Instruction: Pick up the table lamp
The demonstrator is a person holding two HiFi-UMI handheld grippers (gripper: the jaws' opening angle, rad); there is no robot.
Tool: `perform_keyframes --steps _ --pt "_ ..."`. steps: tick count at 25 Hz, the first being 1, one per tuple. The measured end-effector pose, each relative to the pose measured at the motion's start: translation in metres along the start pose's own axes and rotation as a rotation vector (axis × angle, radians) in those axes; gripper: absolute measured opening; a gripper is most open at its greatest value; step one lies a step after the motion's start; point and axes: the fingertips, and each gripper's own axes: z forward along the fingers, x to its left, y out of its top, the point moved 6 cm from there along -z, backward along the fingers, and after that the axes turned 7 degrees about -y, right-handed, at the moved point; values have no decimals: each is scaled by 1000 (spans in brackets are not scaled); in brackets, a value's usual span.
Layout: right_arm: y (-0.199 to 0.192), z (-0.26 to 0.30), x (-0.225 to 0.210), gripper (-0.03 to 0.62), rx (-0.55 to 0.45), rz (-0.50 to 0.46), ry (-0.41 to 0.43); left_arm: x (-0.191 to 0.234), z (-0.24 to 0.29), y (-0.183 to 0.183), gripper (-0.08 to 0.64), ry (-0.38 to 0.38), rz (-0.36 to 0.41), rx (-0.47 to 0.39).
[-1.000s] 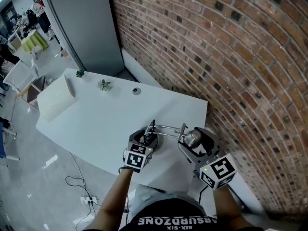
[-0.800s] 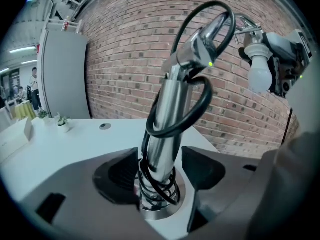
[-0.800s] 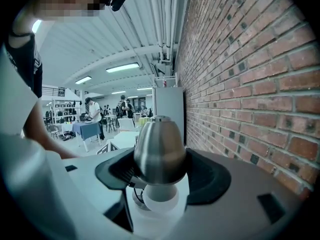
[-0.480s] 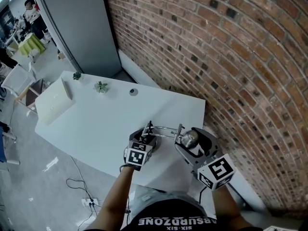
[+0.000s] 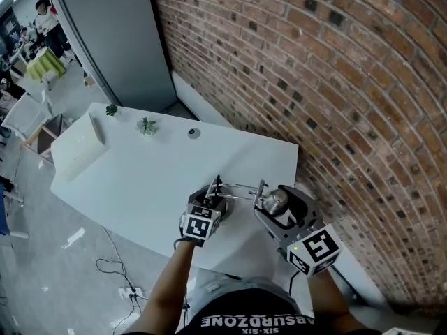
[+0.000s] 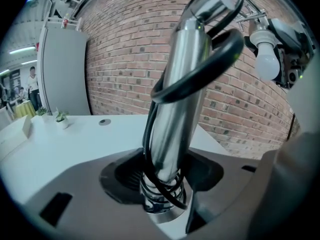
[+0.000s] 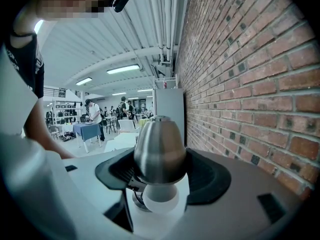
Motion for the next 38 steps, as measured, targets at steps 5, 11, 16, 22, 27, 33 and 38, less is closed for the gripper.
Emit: perform_keyframes --steps 5,11,16,22,27,33,38 --pt "-1 1 -1 296 9 -7 6 0 0 1 212 -2 2 -21" --pt "0 0 -2 296 31 -13 13 0 -3 1 209 -16 -51 -25" --pt "0 0 -5 296 46 -16 27 -1 -5 2 207 -8 -47 -28" --pt "2 -1 -5 296 54 -25 36 -3 -9 1 207 -12 -49 -11" --pt "4 -8 -6 296 49 -8 37 -10 -16 1 206 -4 -32 -8" --pt "12 -13 -7 296 29 -33 48 -11 -23 10 206 13 -17 -16" --pt "24 -16 -9 296 -4 -36 44 -11 -29 24 204 26 -3 -29"
